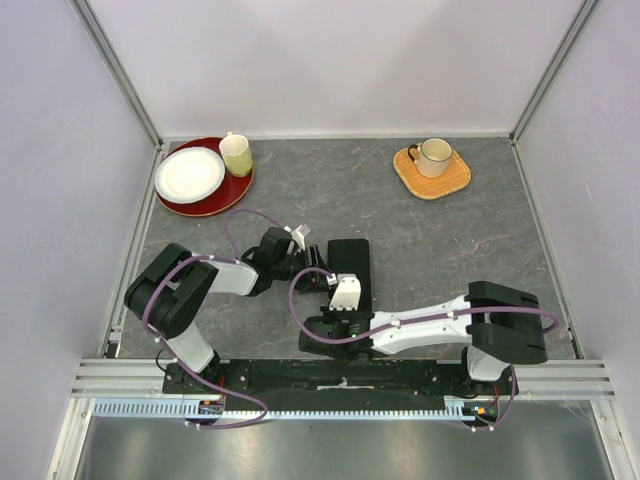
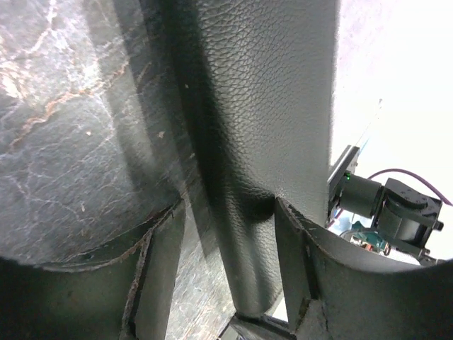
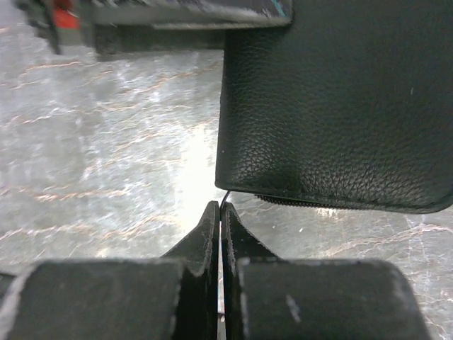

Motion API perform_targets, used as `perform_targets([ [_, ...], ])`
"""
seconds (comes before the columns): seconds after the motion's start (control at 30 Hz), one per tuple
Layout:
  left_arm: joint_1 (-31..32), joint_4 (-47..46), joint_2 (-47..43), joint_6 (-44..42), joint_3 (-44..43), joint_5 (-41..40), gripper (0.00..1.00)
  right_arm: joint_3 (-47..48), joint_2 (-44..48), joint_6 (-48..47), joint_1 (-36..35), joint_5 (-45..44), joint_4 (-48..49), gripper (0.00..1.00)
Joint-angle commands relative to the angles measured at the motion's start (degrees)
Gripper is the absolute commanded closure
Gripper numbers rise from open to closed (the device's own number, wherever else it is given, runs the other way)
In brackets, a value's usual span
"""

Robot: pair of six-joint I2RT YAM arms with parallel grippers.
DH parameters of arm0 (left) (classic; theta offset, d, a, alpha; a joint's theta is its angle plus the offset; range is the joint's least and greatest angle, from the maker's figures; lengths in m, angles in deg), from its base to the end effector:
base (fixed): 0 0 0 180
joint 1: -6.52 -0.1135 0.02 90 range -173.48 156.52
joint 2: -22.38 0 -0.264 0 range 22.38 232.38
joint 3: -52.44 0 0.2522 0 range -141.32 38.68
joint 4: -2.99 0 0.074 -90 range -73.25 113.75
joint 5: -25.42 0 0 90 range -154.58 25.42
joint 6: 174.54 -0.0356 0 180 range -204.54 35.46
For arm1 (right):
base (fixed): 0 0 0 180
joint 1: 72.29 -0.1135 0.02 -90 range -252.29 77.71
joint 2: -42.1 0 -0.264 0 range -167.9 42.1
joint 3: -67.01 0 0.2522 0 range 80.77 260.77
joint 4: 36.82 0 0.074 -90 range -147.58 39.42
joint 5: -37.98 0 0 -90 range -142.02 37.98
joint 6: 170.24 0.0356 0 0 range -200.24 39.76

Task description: Sort the hair-cutting tools

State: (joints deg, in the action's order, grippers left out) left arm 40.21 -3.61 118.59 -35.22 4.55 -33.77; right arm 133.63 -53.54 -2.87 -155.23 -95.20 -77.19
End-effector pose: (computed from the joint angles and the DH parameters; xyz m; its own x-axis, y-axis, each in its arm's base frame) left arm 0.2348 -0.1784 0.1180 -0.9635 -0.1405 -0.2280 0.0980 0.6075 -0.7882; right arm 0.0613 0.2964 0.1603 -0.7024 0.1176 -0.7020 -0.0395 0.9783 0.2034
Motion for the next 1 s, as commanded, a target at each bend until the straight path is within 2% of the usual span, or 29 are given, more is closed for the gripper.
perform_targets([
  [0.0, 0.32, -2.12, 1.62, -4.41, 5.38, 1.44, 0.37, 0.49, 6.68, -8.8, -0.56, 0.64, 5.6, 1.0],
  [0.13, 0.32, -7.04, 1.79, -2.74, 6.62, 3.73, 0.37, 1.45, 9.32, -14.42, -0.38, 2.92, 7.8, 1.0],
  [0.3, 0.76, -10.49, 1.71, -0.28, 6.36, 5.4, 0.39, 0.06, 9.15, -15.75, 0.23, 7.39, 10.96, 1.0],
  [0.5, 3.22, -10.14, 4.51, -0.02, 3.02, 4.79, 0.4, -3.46, 9.33, -15.58, 0.14, 9.78, 17.99, 1.0],
  [0.6, 4.1, -10.14, 6.36, 0.6, 1.96, 4.0, 0.52, -4.51, 9.24, -15.23, 0.23, 10.92, 20.01, 1.0],
  [0.63, 4.19, -10.23, 6.63, 0.95, 1.96, 3.21, 0.6, -5.04, 9.24, -14.96, 0.23, 11.62, 21.15, 1.0],
  [0.7, 4.19, -10.93, 6.8, 2.0, 2.49, 2.24, 0.64, -6.71, 9.33, -14.35, 0.23, 12.5, 22.21, 1.0],
  [0.83, 4.19, -11.37, 6.63, 3.24, 2.93, -1.44, 0.81, -9.44, 8.8, -11.89, -0.12, 14.44, 23.45, 1.0],
  [0.97, 4.19, -10.58, 6.72, 4.03, 2.75, -3.91, 0.86, -13.13, 8.89, -9.6, -1.87, 15.4, 25.29, 1.0],
])
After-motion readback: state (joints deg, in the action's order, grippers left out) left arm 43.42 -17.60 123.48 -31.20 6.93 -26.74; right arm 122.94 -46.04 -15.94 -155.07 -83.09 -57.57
